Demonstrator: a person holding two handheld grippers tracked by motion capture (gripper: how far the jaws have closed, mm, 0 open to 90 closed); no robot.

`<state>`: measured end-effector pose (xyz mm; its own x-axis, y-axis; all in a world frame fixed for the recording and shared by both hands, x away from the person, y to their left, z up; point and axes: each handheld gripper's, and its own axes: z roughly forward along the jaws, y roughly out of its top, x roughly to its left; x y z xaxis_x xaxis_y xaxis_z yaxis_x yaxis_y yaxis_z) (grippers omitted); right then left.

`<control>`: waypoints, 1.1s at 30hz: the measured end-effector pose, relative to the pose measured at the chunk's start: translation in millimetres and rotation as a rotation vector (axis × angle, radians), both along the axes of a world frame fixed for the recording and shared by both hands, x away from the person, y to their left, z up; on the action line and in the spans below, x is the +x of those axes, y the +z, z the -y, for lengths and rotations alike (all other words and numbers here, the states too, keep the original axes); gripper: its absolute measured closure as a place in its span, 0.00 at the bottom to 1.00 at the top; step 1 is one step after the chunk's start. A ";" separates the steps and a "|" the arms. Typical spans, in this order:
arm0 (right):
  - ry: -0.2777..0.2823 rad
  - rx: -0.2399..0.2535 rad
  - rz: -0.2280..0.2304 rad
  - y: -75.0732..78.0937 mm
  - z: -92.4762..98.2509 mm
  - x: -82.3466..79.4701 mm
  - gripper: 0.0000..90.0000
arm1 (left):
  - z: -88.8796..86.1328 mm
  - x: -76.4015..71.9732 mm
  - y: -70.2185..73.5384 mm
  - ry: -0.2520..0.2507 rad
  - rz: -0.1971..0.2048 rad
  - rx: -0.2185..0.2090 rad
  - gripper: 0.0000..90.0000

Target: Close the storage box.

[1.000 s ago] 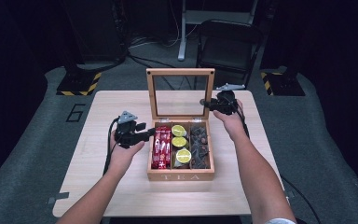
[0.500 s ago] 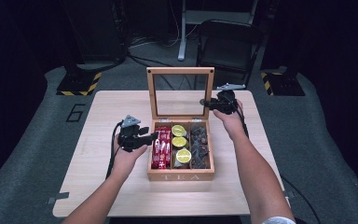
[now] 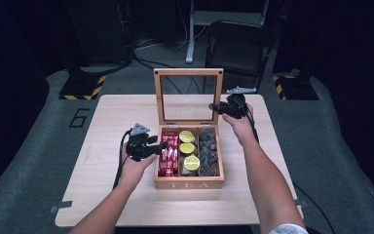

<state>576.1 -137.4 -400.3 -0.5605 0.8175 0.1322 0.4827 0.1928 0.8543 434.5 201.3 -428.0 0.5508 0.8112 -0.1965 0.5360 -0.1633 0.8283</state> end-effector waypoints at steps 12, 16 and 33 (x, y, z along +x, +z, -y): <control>-0.004 0.003 0.002 -1.5 -0.3 2.7 0.72 | 8.4 -2.7 -10.9 0.000 -0.033 -0.007 0.51; -0.001 0.000 0.003 -1.9 0.1 3.4 0.71 | 11.6 -5.6 -14.4 0.001 -0.043 -0.009 0.51; 0.020 0.006 -0.005 -3.4 1.2 9.3 0.69 | 26.3 -9.7 -23.6 0.004 -0.066 0.016 0.60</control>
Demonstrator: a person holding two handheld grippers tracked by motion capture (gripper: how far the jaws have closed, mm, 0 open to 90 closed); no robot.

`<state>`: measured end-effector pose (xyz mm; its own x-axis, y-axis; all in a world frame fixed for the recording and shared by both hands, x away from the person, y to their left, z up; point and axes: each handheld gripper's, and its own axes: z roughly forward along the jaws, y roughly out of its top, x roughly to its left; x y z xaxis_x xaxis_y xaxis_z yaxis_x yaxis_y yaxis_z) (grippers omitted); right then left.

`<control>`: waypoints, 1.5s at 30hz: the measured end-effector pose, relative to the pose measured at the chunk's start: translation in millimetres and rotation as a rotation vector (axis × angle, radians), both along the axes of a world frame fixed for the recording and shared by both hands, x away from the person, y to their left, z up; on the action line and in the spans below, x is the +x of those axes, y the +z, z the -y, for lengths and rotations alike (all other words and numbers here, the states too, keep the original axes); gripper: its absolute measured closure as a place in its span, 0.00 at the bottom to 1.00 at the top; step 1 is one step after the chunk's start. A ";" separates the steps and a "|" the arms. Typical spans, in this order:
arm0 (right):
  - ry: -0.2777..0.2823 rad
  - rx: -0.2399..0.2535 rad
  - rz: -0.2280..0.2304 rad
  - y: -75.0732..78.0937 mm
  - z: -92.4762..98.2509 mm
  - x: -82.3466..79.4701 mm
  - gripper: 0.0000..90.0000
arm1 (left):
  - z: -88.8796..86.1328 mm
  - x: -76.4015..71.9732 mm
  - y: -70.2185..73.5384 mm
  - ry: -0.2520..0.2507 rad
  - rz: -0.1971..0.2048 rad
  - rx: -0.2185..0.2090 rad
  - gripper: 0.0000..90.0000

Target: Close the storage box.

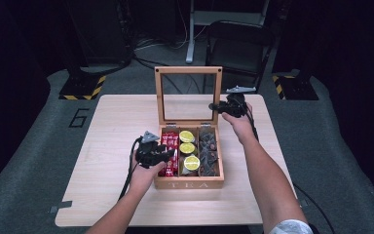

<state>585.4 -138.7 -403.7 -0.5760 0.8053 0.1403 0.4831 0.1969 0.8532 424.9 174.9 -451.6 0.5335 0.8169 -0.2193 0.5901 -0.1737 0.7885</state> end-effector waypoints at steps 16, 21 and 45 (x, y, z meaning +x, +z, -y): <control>-0.002 0.009 -0.009 -1.8 -1.9 3.6 0.65 | 2.7 -1.0 -8.4 0.018 -0.004 0.001 0.58; -0.005 0.007 -0.008 -2.0 -3.2 3.8 0.63 | 6.2 -2.4 -9.4 0.016 -0.004 0.013 0.58; -0.001 0.006 -0.007 -1.9 -3.2 3.6 0.62 | 15.2 -3.2 -14.4 0.047 -0.004 0.044 0.67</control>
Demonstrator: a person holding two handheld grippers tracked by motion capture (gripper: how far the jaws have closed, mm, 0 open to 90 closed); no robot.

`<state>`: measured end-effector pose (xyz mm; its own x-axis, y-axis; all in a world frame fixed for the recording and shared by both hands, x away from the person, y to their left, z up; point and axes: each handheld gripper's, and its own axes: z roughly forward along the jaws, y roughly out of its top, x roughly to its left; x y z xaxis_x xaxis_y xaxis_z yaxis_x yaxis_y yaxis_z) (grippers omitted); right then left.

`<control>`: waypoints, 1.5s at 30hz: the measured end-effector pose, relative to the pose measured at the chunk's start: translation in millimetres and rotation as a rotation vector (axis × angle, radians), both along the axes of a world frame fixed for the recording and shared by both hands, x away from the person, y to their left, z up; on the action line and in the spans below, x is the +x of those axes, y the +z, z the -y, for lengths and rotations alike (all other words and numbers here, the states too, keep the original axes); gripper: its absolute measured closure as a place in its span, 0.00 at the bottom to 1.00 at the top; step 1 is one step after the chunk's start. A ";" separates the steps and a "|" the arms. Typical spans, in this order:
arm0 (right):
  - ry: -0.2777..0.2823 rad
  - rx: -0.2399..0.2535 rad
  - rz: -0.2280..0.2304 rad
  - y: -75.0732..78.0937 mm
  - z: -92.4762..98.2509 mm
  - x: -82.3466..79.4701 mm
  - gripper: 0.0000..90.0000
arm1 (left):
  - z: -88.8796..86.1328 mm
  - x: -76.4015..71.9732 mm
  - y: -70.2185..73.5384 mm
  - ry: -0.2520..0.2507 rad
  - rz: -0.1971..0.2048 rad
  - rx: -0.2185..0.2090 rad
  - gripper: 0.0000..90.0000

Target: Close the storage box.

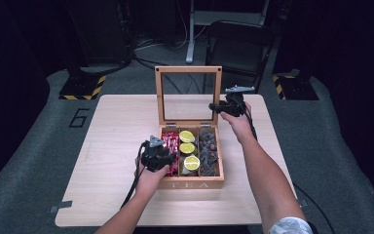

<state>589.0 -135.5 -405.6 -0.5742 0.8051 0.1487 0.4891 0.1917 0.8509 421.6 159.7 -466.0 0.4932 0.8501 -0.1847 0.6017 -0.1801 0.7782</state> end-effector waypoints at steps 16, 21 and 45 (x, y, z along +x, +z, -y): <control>-0.001 -0.003 0.001 0.2 -0.3 -0.3 0.62 | -0.9 -0.6 2.2 0.011 0.010 0.024 0.84; 0.001 -0.004 0.002 0.3 -0.2 -0.4 0.62 | -1.4 -1.0 3.5 0.012 0.013 0.022 0.86; 0.004 0.008 0.009 0.9 -1.6 0.2 0.58 | -4.8 -0.3 13.9 0.004 0.024 -0.011 0.92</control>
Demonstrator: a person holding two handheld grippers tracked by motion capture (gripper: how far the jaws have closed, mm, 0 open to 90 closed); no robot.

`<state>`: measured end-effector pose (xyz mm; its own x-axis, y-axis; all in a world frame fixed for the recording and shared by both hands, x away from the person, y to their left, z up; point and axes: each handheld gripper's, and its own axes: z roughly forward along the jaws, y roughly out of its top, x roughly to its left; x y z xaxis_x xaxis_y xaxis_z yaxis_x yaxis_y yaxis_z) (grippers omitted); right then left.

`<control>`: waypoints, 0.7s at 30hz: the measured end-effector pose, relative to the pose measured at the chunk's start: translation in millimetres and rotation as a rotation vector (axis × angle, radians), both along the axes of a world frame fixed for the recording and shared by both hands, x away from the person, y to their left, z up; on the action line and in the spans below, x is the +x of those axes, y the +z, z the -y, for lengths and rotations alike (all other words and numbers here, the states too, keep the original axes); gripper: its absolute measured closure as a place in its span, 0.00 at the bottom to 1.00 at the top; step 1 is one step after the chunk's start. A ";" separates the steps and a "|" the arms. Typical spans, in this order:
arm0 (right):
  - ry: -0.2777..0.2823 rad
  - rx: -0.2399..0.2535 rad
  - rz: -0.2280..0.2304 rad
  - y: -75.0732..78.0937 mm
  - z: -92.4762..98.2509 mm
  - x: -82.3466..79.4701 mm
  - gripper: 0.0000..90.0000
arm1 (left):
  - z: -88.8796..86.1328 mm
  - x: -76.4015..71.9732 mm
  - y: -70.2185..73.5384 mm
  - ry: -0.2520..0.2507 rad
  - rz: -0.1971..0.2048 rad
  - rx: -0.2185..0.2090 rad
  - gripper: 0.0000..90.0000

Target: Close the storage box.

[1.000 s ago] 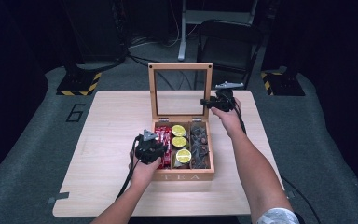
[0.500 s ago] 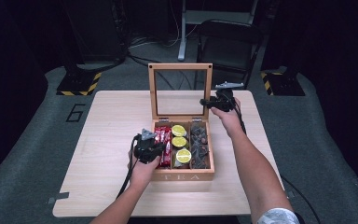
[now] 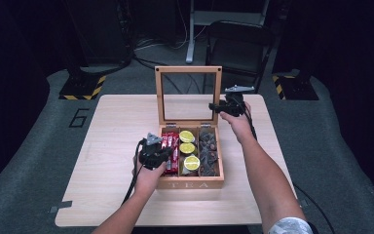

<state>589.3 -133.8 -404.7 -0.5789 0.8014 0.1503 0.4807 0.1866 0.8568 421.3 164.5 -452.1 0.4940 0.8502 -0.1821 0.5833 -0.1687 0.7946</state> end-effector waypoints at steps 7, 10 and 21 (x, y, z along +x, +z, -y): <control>0.000 -0.002 0.001 0.4 -0.3 0.3 0.58 | 0.3 -0.3 6.7 -0.002 0.010 -0.012 0.93; 0.001 -0.002 0.001 0.4 -0.2 0.2 0.58 | -0.6 0.1 8.2 -0.003 0.008 -0.007 0.93; 0.001 -0.004 -0.002 0.9 -0.2 0.4 0.57 | -3.0 1.3 19.5 0.005 0.026 0.001 0.94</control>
